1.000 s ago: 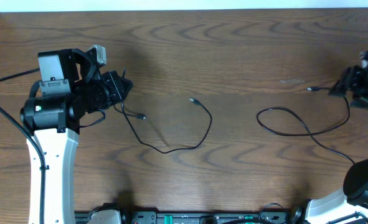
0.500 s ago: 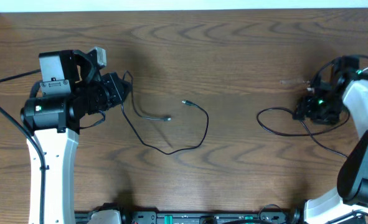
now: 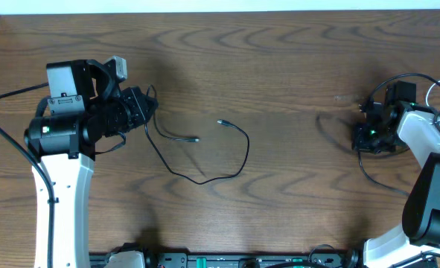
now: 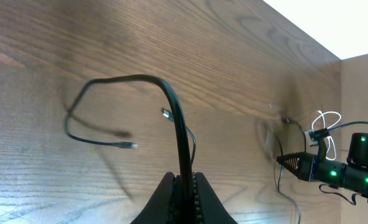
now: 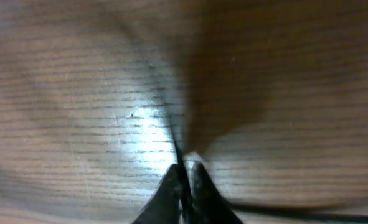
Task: Untangle cables
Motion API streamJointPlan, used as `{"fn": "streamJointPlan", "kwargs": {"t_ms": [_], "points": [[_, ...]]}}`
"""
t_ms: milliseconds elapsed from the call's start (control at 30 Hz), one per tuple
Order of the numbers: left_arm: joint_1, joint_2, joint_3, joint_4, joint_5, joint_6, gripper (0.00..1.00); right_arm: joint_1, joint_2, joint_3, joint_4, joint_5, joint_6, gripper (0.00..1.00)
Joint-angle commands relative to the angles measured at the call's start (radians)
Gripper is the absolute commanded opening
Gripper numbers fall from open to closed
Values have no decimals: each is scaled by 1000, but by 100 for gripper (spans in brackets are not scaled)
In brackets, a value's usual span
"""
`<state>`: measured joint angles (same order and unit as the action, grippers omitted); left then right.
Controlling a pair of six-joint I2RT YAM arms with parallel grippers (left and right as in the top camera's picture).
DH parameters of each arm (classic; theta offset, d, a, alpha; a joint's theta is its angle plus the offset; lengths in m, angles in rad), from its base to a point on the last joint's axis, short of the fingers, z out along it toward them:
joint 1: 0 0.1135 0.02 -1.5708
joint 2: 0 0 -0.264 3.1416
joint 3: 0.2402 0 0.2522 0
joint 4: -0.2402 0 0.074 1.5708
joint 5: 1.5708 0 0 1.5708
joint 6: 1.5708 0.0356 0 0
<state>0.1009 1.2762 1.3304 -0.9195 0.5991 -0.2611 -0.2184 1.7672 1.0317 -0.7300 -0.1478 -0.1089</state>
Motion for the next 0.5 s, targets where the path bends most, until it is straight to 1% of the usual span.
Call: {"fn": "streamJointPlan", "kwargs": {"t_ms": [0,67,167,267,400,467], "points": [[-2,-3,9,-5,-6,14,8,-3,-3,22,-2,28,13,1],[-2,-3,9,-7,-6,14,8,-11,-4,71,-29,52,52,1],[-2,-3,9,-8,-6,14,8,-33,-6,193,-94,60,79,1],[-2,-3,9,-8,-6,14,8,-65,-6,364,-163,64,79,1],[-2,-3,9,-8,-6,14,7,-123,-6,602,-225,136,151,1],[-2,-3,9,-8,-6,14,8,-154,-6,694,-235,168,173,1]]}}
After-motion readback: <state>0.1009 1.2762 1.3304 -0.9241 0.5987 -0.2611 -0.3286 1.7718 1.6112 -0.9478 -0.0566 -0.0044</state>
